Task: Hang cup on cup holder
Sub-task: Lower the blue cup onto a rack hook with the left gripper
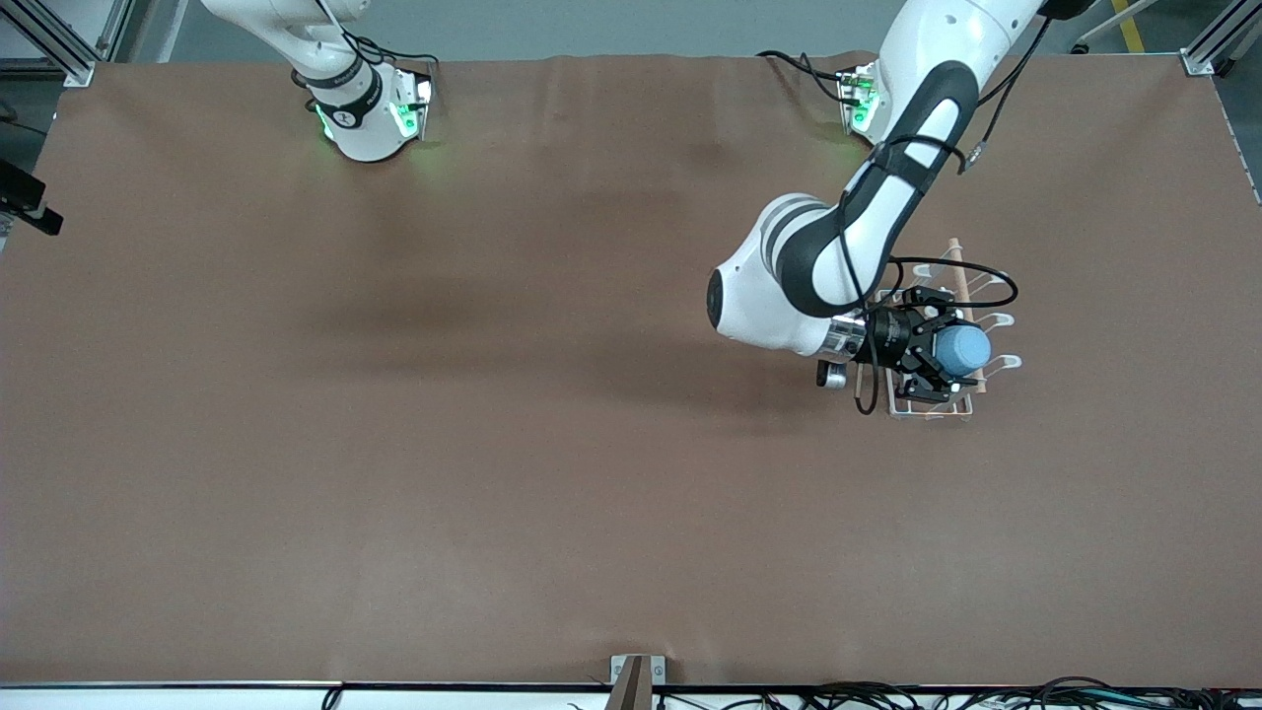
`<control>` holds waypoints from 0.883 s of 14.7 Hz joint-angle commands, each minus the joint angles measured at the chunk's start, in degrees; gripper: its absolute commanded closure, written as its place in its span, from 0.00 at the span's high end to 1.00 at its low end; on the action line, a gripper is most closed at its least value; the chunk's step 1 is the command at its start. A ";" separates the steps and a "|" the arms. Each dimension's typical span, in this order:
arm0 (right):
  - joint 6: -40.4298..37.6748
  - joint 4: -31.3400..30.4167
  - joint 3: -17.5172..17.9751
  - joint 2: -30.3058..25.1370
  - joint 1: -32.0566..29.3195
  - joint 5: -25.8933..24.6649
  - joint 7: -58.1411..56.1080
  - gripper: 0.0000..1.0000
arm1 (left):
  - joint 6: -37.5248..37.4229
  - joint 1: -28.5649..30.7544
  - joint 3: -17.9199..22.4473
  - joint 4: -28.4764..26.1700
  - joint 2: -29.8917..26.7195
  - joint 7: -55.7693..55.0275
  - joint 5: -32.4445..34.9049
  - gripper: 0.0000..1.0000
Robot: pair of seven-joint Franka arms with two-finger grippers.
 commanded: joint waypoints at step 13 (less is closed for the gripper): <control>3.28 -6.55 0.61 -3.70 0.45 -0.12 1.32 1.00 | -2.69 1.63 -0.10 -5.30 3.25 -16.44 3.19 0.38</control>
